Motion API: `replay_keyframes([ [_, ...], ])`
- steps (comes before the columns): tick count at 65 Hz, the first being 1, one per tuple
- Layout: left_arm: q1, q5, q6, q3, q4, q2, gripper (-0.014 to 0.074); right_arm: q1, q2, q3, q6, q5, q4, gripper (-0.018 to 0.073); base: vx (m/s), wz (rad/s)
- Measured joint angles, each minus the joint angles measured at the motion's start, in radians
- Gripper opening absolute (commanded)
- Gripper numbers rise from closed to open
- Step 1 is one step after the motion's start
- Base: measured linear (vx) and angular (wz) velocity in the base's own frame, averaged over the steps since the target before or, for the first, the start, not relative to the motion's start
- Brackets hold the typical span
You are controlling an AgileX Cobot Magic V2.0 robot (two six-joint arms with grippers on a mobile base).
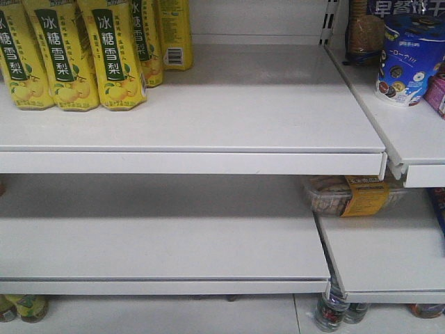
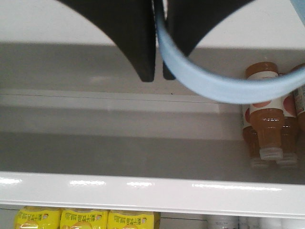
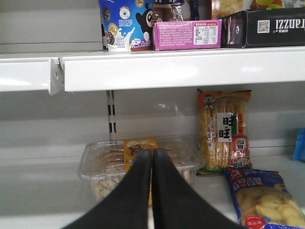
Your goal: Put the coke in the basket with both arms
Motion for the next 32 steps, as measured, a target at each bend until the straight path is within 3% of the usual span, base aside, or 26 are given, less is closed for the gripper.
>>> replay_keyframes([
  [32,0.0,0.0,0.0,0.0,0.0,0.0,-0.0006,0.0,0.0,0.0,-0.001,0.0,0.002,-0.0006,0.0,0.0],
])
